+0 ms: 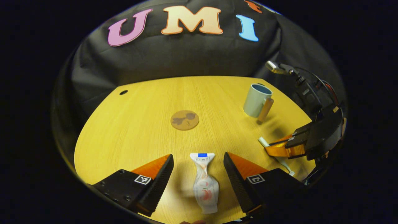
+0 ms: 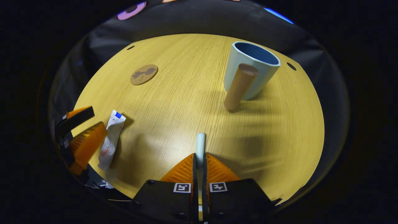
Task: Put the toothbrush and toothpaste on the desktop into the cup, then pick up the cup and place it on the coaster on the desktop.
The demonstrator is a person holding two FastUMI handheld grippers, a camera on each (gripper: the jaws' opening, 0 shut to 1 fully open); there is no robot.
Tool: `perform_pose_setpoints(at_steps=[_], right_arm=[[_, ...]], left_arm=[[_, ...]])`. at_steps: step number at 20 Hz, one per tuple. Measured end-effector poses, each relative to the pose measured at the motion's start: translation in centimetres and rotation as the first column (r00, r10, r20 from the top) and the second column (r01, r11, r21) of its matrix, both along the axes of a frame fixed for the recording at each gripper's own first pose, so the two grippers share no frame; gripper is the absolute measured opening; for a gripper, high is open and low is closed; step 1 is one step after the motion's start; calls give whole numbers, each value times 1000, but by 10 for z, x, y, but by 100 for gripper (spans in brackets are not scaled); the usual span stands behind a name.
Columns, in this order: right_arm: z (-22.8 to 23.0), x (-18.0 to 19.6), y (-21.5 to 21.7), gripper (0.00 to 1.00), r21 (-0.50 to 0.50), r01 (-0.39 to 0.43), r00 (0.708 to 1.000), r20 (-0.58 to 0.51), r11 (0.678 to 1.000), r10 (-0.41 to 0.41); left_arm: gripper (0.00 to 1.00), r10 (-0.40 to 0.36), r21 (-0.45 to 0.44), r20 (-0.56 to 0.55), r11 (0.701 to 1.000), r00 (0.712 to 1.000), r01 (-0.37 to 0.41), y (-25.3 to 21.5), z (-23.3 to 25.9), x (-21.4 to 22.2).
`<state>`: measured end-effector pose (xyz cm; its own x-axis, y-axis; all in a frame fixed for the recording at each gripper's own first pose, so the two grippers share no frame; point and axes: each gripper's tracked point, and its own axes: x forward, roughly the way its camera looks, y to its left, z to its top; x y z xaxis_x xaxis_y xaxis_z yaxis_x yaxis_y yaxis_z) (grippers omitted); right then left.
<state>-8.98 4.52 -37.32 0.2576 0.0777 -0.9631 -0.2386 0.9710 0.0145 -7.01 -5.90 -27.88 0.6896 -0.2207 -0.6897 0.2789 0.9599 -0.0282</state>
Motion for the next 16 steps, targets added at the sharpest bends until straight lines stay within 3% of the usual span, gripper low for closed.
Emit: perform_pose_setpoints(at_steps=[9,16], right_arm=[[0,-1,0,7,16,-12,1000,29,1000,12],[1,0,-1,7,17,-13,999,37,1000,13]], left_arm=[[95,24,6,-161,1000,987,-23,-8,-40,-20],[92,17,57,-157,998,987,-8,-4,-43,-14]])
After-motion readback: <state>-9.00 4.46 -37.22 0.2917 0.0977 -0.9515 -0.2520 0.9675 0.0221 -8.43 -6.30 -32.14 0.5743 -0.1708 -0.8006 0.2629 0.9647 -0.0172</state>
